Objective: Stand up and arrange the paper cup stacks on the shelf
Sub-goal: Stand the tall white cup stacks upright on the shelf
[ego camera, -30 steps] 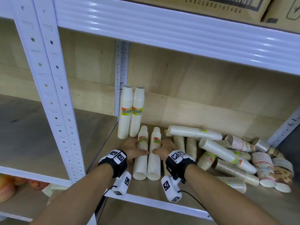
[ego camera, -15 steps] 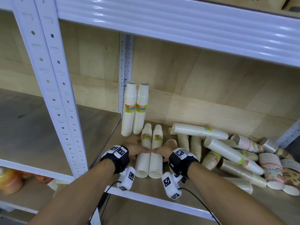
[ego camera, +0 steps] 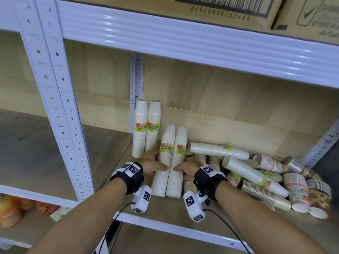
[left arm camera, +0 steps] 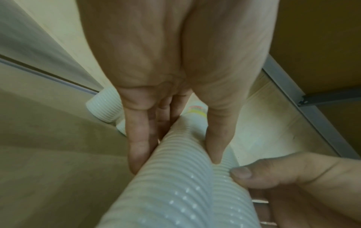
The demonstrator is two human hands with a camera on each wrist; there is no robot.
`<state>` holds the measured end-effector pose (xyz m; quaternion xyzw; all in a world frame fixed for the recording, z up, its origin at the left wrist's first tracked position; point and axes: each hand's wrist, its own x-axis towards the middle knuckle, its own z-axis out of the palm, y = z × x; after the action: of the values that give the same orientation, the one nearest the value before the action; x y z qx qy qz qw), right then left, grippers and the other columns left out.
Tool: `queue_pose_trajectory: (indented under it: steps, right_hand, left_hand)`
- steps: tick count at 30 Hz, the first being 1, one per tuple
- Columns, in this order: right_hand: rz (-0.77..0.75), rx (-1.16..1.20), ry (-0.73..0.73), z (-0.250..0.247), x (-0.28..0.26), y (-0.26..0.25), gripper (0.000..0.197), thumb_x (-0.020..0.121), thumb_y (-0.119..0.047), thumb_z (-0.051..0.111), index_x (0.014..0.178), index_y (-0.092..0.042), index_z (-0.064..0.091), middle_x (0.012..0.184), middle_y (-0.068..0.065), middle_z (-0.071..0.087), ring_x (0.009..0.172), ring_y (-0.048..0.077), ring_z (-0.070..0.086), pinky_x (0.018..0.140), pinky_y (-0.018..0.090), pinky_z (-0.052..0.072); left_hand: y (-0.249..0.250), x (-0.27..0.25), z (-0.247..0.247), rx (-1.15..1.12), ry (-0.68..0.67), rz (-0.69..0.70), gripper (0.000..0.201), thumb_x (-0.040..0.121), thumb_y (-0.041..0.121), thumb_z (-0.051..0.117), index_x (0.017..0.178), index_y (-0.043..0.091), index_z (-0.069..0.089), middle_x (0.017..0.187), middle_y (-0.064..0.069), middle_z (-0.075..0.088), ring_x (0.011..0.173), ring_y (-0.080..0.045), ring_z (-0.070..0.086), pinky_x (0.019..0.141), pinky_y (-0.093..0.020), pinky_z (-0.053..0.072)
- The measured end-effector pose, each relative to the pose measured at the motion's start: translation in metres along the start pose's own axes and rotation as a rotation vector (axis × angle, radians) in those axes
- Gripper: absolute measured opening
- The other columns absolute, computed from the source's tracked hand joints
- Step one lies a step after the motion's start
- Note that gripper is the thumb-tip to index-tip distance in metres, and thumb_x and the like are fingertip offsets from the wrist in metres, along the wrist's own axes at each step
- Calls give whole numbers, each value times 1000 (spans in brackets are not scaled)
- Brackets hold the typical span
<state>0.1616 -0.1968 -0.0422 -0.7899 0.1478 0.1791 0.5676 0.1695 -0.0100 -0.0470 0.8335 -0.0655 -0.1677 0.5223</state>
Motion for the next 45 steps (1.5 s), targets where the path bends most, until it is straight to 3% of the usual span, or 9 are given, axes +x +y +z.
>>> queue_pose_trajectory:
  steps: [5, 8, 13, 19, 29, 34, 38, 41, 45]
  right_hand:
    - [-200, -66, 133, -11, -21, -19, 54, 67, 1, 78, 111, -17, 51, 103, 2, 66, 97, 24, 64, 81, 38, 55]
    - [-284, -44, 139, -14, -22, -26, 64, 69, 6, 75, 121, -14, 44, 109, 3, 62, 103, 24, 60, 81, 35, 50]
    - [-319, -48, 166, -8, -21, -26, 65, 69, 6, 71, 122, -16, 40, 111, 6, 60, 107, 27, 59, 92, 46, 51]
    - [-336, -131, 174, -3, -22, -15, 65, 76, 7, 66, 127, -13, 31, 109, 4, 56, 101, 22, 56, 80, 32, 46]
    - [-354, -125, 104, -12, -31, -24, 62, 71, 4, 71, 118, -16, 37, 110, 4, 58, 103, 23, 57, 86, 40, 50]
    - [-443, -147, 37, -32, -22, -52, 75, 47, -29, 79, 115, -14, 54, 104, 3, 68, 98, 21, 68, 83, 46, 58]
    - [-523, -90, 82, -48, -57, -91, 57, 75, -11, 76, 125, -15, 49, 108, -3, 59, 96, 15, 59, 76, 28, 48]
    - [-581, -63, 76, -56, -59, -104, 62, 83, -4, 70, 138, -15, 44, 120, 4, 52, 103, 18, 53, 79, 24, 42]
    - [-650, -143, 85, -58, -51, -107, 42, 82, -4, 68, 122, -17, 58, 116, 3, 59, 101, 19, 56, 79, 24, 42]
  left_hand:
    - [19, 2, -1, -9, 82, 116, 75, 61, 14, 85, 129, 19, 52, 117, 4, 67, 110, -15, 63, 100, -45, 50]
    - [30, -1, 0, 5, 154, 167, 81, 65, 8, 83, 133, 22, 43, 121, 5, 62, 113, -17, 59, 101, -44, 48]
    - [33, -3, 4, 21, 225, 187, 77, 72, 4, 79, 135, 20, 39, 122, 3, 57, 114, -19, 55, 101, -45, 47]
    - [20, -6, 11, 56, 253, 157, 70, 74, 7, 78, 131, 22, 39, 121, 2, 60, 112, -18, 56, 99, -45, 49]
    - [41, -17, 10, 32, 287, 215, 74, 73, 11, 82, 132, 22, 40, 111, 11, 58, 106, -12, 57, 95, -34, 47]
    - [79, -20, -15, 9, 304, 283, 71, 69, 15, 85, 127, 24, 45, 112, 8, 60, 103, -12, 60, 87, -33, 52]
    - [106, -21, -34, -4, 317, 346, 69, 67, 21, 85, 127, 27, 52, 116, -6, 61, 105, -21, 62, 91, -38, 53]
    - [119, -18, -40, -5, 327, 373, 53, 75, 10, 80, 121, 26, 59, 117, -8, 61, 98, -20, 62, 87, -31, 52]
    - [126, -17, -40, 18, 312, 393, 38, 81, 0, 73, 114, 16, 66, 109, 1, 65, 97, -18, 62, 89, -28, 50]
